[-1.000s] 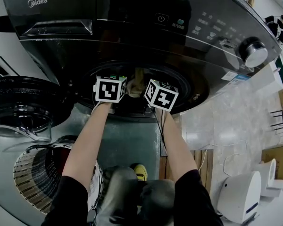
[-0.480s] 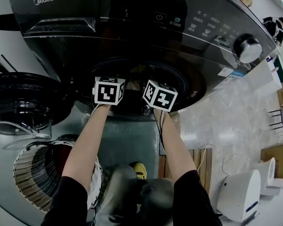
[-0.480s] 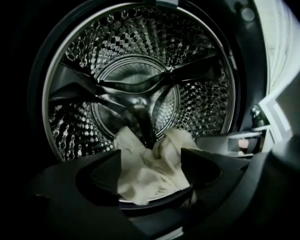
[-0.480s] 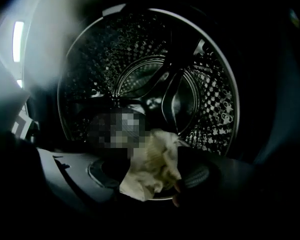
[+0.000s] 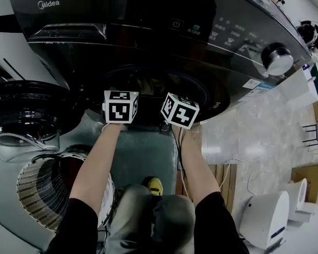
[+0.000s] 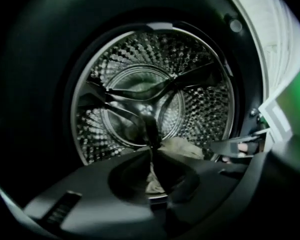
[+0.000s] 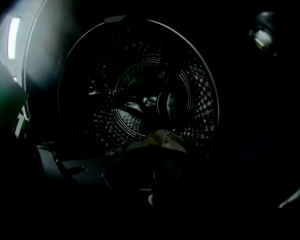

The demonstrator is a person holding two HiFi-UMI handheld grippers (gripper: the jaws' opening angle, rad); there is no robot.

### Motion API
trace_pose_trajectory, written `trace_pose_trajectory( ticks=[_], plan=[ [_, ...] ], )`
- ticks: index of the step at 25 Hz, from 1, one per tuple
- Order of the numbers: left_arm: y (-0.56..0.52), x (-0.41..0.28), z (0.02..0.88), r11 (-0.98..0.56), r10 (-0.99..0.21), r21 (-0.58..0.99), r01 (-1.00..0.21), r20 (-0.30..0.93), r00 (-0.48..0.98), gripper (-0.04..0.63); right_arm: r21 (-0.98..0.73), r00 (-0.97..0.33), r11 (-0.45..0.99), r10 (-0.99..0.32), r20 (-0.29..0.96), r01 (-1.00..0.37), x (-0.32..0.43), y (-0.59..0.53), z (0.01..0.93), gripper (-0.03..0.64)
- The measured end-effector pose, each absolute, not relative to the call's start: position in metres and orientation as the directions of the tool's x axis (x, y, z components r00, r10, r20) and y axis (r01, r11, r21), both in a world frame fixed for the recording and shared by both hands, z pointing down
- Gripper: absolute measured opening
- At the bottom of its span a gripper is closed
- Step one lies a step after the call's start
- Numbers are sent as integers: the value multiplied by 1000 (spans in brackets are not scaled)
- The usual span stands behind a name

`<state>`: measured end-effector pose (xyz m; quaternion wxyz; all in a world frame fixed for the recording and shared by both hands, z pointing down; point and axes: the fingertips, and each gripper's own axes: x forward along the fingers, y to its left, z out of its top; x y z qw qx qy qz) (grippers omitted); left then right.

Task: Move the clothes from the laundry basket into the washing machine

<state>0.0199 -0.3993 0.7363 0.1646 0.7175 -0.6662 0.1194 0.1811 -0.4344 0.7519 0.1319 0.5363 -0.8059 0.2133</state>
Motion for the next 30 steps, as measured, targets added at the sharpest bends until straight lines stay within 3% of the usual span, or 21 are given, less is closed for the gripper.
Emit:
trace_pose_trajectory(
  ticks=[1,13,23,30],
  plan=[
    [-397,17,736,-46,-917,72,-996,392,70,11,-202,-391,335,-803,449,-920,181,-432,752,5],
    [-359,35,723,-49,-886,111,-993,453,95,11,-105,-452,461,-757,471,-881,175,-387,722,3],
    [-308,41,663,-53,-939,155,-986,329,102,11,-162,-496,472,-778,386,-866,196,-321,677,3],
    [-253,49,627,-90,-923,166,-982,357,144,11,-143,-495,479,-782,379,-866,221,-267,624,3]
  ],
)
